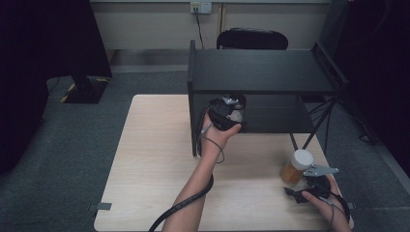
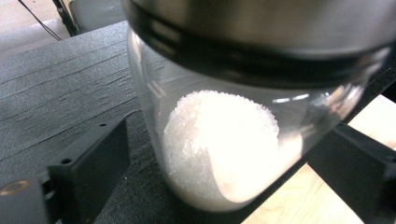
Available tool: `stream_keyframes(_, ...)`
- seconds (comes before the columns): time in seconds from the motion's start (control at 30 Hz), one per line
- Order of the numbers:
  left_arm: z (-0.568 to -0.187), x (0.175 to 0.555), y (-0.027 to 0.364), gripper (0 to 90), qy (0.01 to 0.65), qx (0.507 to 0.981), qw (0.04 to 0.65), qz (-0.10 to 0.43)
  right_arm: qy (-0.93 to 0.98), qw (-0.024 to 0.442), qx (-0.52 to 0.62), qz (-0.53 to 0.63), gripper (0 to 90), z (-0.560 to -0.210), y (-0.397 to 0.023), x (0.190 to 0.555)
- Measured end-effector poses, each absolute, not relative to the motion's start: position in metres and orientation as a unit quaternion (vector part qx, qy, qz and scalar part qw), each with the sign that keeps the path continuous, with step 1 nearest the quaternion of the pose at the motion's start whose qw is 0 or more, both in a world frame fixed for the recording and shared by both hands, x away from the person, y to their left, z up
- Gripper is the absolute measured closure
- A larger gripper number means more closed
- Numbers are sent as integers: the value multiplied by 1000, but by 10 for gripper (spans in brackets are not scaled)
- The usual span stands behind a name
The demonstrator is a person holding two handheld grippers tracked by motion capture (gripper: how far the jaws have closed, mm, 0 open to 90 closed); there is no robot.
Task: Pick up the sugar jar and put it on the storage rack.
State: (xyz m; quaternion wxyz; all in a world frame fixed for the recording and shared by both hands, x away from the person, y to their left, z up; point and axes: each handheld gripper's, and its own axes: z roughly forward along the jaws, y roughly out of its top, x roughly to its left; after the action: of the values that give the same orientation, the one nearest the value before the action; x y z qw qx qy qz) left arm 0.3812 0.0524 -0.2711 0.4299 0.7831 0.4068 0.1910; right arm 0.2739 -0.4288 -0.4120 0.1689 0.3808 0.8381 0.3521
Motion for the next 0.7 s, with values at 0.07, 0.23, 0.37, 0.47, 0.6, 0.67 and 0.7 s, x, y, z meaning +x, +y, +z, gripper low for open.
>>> stream_keyframes(0.07,-272,380,54,24,405,784,434,182,838,169,381,352,0,-412,-429,274)
stream_keyframes(0.23,-270,379,56,21,393,791,431,183,838,169,381,352,0,-412,-429,274)
stream_keyframes(0.37,-271,376,61,21,386,794,434,180,838,169,381,352,0,-412,-429,274)
stream_keyframes(0.47,-271,374,64,23,384,793,437,179,838,169,381,352,0,-412,-429,274)
stream_keyframes(0.6,-270,368,66,27,379,796,436,182,838,169,381,352,0,-412,-429,274)
stream_keyframes(0.67,-270,366,68,28,378,796,438,180,838,169,381,352,0,-412,-429,274)
stream_keyframes(0.7,-270,366,68,30,378,796,438,180,838,169,381,352,0,-412,-429,274)
